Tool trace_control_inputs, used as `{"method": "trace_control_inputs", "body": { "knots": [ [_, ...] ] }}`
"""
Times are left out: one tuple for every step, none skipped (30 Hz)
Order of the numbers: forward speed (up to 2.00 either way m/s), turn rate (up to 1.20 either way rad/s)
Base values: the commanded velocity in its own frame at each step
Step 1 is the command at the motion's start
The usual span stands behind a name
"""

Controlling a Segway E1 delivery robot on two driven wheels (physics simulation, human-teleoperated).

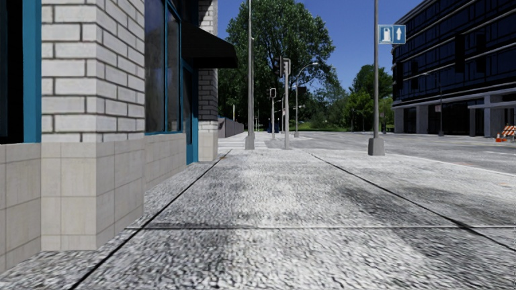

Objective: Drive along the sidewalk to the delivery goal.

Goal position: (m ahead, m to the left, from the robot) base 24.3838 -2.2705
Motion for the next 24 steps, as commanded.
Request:
{"method": "trace_control_inputs", "body": {
  "knots": [
    [2.00,0.00],
    [2.00,0.00],
    [2.00,0.00],
    [2.00,0.00],
    [2.00,0.00],
    [2.00,0.00],
    [2.00,0.00],
    [2.00,0.00],
    [2.00,0.00],
    [2.00,0.00],
    [2.00,0.00],
    [2.00,0.00],
    [2.00,0.00],
    [2.00,0.00],
    [2.00,0.00],
    [2.00,0.00],
    [2.00,0.00],
    [2.00,0.00],
    [2.00,0.00],
    [2.00,0.00],
    [2.00,0.00],
    [2.00,0.00],
    [2.00,0.00],
    [2.00,0.00]
  ]
}}
